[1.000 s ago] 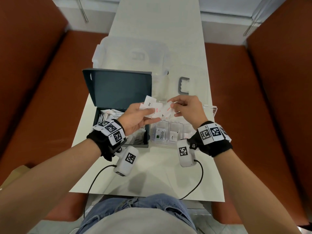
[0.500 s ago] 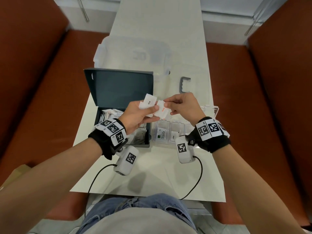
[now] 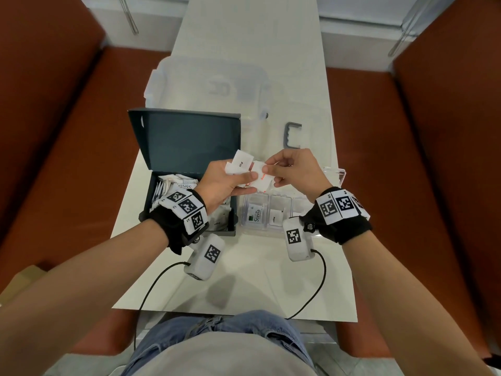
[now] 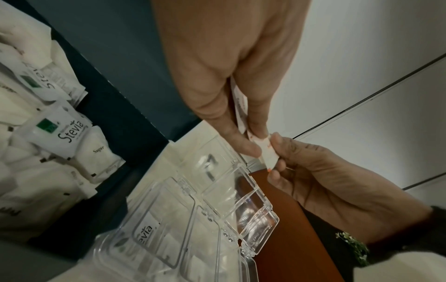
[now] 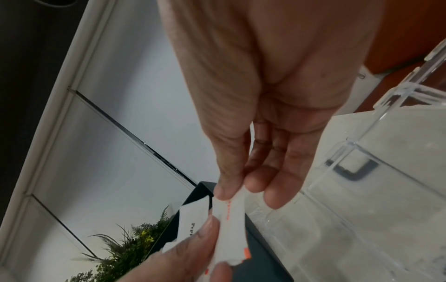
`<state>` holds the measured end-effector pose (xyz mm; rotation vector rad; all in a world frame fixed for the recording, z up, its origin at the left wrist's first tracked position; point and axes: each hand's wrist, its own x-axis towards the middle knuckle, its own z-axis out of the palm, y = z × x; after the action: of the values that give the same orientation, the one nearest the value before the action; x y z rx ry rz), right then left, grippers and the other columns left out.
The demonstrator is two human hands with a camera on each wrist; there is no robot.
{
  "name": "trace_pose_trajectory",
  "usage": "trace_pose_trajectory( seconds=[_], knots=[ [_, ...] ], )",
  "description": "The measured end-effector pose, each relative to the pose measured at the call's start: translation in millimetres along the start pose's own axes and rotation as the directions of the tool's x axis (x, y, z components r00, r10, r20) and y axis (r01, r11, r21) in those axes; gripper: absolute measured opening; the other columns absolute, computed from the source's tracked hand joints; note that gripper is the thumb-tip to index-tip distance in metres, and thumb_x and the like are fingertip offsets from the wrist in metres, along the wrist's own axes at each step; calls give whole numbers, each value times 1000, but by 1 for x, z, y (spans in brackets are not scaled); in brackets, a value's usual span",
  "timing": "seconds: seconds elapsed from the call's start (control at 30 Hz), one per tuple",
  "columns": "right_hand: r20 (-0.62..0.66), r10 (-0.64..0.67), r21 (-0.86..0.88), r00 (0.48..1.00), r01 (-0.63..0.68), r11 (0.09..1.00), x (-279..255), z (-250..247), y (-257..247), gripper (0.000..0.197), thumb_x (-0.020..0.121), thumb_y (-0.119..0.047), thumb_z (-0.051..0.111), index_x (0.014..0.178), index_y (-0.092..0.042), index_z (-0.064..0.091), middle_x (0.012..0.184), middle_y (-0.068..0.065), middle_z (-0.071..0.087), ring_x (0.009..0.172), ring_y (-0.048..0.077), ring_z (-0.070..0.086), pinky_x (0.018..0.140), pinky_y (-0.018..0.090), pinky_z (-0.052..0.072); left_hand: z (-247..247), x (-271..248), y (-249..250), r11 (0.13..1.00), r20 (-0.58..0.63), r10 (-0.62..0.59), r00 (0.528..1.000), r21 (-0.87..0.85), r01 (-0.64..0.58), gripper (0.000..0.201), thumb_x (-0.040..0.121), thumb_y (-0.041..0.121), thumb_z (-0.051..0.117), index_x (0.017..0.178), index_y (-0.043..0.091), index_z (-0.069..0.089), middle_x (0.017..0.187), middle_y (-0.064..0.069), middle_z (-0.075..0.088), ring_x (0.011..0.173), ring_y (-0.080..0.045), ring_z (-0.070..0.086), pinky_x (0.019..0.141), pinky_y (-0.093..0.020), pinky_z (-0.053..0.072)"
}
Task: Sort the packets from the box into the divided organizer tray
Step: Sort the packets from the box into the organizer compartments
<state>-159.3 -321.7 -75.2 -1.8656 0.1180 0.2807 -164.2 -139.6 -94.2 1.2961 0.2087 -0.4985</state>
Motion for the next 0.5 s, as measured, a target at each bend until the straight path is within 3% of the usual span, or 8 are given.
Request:
trace_pose_trajectory(
  seconds=[0.17,0.3,0.5],
  knots=[
    [-105,8,21,994,-6,1000,0,-15,4,11,81,-8,74,92,-4,71,72,5,67,56,14,58,61,28,59,5,2,-2,999,-45,-4,999,-45,2,20,84,-2,68,103,1,65,104,-13,72,92,-22,72,67,-26,59],
    [-63,36,136,997,-27,990,-3,-18,6,16,84,-3,70,97,4,67,77,13,63,53,14,59,59,29,59,8,4,-1,998,-45,-17,999,-61,15,15,87,0,66,103,3,65,101,-12,72,89,-21,72,68,-28,59],
    [-13,-41,-52,999,41,998,-1,-18,4,20,78,-7,77,97,-7,71,60,4,61,51,13,61,61,26,58,17,5,1,999,39,-46,998,24,45,14,89,3,65,103,2,65,100,-11,72,88,-21,73,67,-28,59]
  ],
)
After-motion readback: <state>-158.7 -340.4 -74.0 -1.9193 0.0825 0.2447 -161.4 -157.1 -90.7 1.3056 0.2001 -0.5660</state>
